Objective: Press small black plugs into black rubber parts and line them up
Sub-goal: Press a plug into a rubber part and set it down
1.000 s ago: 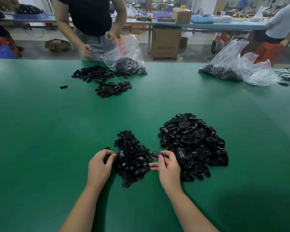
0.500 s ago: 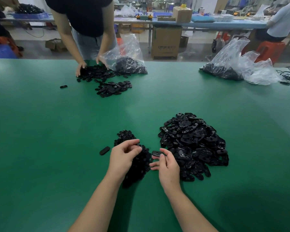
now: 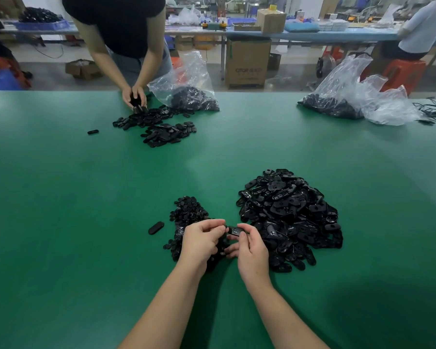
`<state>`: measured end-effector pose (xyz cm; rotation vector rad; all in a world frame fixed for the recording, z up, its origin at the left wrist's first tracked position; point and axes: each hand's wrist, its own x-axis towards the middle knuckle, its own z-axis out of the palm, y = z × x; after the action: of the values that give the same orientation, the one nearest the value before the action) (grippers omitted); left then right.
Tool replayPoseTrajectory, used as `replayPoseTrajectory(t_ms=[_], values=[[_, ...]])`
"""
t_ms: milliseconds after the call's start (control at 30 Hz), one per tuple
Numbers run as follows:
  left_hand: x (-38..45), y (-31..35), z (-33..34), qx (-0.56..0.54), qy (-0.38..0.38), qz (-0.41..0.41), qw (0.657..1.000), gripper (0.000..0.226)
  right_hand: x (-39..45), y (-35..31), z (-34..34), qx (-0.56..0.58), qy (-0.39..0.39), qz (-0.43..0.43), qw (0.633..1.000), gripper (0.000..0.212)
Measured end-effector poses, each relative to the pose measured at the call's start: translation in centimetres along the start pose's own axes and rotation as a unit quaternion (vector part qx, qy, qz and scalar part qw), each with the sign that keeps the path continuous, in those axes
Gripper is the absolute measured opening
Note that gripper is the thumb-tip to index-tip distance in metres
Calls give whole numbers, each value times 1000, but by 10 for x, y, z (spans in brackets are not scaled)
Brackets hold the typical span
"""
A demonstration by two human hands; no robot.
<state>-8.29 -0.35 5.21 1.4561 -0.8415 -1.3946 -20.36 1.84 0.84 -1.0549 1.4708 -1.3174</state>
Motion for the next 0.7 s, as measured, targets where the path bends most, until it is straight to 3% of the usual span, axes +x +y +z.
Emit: replayPoseTrajectory(t_ms=[200, 400, 567, 700], values=[[1, -1, 0, 45, 25, 13, 999, 7, 0, 0, 0, -8, 1, -7, 1000, 27], [-6, 1, 11, 263, 42, 122, 956, 17, 1, 5, -1, -68, -3, -31, 997, 25], [-6, 0, 19, 279, 58, 121, 951, 6, 0, 2, -2, -102, 0, -47, 994, 25], [-6, 1, 23, 295, 53, 130, 945, 12, 0, 2, -4, -91, -6, -42, 995, 25]])
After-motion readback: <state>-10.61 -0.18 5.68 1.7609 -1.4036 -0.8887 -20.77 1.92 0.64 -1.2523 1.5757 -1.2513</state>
